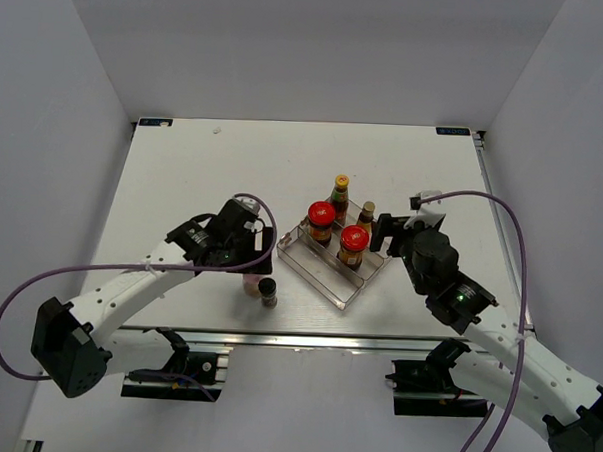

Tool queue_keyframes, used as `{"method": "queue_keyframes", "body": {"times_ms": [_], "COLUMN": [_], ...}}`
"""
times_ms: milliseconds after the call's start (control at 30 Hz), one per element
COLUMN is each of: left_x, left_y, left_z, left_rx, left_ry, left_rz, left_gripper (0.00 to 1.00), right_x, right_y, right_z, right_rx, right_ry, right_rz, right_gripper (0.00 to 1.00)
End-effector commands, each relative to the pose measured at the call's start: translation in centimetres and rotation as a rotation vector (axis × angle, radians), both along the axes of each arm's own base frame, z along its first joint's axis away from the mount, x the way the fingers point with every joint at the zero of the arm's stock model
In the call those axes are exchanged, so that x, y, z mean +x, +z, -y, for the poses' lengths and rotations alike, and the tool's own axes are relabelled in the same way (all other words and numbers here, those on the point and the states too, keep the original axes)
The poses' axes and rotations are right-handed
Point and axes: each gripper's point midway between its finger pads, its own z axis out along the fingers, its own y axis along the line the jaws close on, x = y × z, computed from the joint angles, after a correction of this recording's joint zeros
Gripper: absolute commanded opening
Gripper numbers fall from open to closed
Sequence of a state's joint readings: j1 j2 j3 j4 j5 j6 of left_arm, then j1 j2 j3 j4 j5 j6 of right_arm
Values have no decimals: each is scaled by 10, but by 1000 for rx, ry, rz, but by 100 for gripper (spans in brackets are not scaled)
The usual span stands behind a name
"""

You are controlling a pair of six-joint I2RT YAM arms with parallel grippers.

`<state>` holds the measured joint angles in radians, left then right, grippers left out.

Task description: Organize the condiment bottles

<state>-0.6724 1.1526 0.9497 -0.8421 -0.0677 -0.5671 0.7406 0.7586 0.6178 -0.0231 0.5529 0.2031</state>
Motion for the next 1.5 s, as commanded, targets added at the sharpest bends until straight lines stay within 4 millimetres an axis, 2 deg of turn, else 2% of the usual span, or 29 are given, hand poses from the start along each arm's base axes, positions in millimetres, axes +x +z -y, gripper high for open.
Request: {"method": "queue_keyframes", "body": {"times_ms": [0,267,400,633,667,700,733,833,967,1067,1100,1200,1333,1433,1467], "left_x": [11,11,11,10,9,10,11,16,36,55,57,61,72,82,85], "left_y": [3,-12,-19,-23,-23,-21,-20,-8,24,67,74,85,93,92,85], "left_z": [-11,-2,1,3,2,1,1,0,1,13,16,29,56,73,77], "left_rx": [77,89,93,117,122,127,128,136,122,47,28,-38,-137,-166,-156], "left_ry": [68,57,52,42,45,49,52,59,93,98,97,79,36,7,-1], "left_rz": [37,5,-11,-44,-45,-41,-39,-10,92,207,224,239,264,265,251], "left_gripper": [98,98,92,74,63,56,55,54,51,50,50,50,48,48,48], "right_x": [1,1,1,1,1,1,0,0,0,-1,-1,-2,0,0,0], "right_y": [-3,-5,-7,-10,-10,-10,-9,-10,-11,-10,-9,-10,-9,-10,-10], "right_z": [14,20,20,26,27,27,27,27,28,29,29,30,34,35,35], "right_rx": [6,-3,-8,-18,-18,-17,-16,-18,-21,-20,-16,-17,-1,-1,-2], "right_ry": [-75,-99,-100,-127,-129,-131,-127,-125,-128,-128,-128,-132,-160,-161,-162], "right_rz": [5,11,12,16,16,16,18,18,17,21,24,25,43,51,50], "right_gripper": [90,89,89,89,89,89,89,89,89,89,89,89,89,89,89]}}
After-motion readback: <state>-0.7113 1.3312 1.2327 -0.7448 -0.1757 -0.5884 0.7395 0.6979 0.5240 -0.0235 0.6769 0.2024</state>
